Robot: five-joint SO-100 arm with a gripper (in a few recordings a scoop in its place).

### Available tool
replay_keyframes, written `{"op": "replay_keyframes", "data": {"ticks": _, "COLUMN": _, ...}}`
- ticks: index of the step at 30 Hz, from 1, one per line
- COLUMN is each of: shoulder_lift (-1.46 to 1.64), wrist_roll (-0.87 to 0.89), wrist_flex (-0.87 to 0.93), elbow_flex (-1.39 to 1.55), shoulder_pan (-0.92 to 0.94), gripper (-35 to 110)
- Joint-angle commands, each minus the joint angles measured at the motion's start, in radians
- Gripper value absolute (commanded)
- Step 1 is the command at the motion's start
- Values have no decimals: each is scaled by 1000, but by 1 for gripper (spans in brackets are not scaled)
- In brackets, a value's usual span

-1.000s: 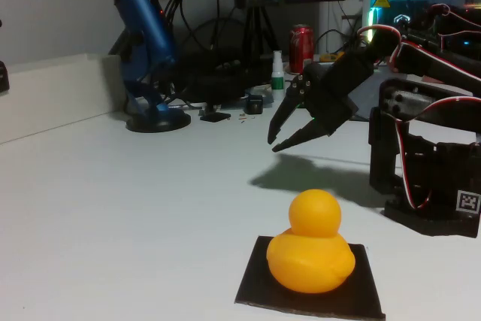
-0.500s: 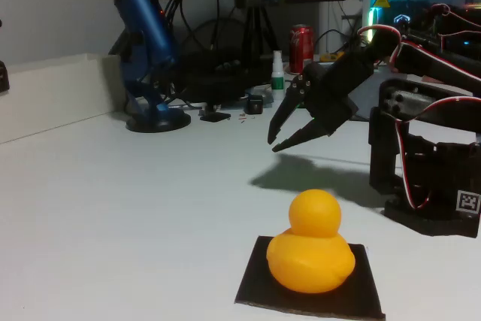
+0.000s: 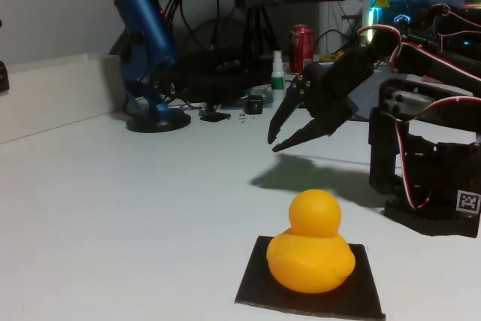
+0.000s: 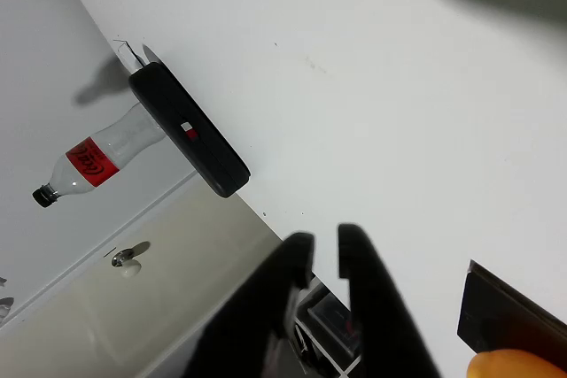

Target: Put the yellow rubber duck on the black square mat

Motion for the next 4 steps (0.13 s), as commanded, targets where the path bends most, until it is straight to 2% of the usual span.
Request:
{"op": "replay_keyframes", "data": {"ticks": 1, "shoulder_lift": 21, "wrist_roll": -3, "wrist_flex": 3, "elbow_flex": 12, "shoulder_pan": -23, "gripper": 3}}
{"op": "replay_keyframes", "data": {"ticks": 4, "shoulder_lift": 21, "wrist_roll": -3, "wrist_flex": 3, "elbow_flex": 12, "shoulder_pan": -23, "gripper": 3}}
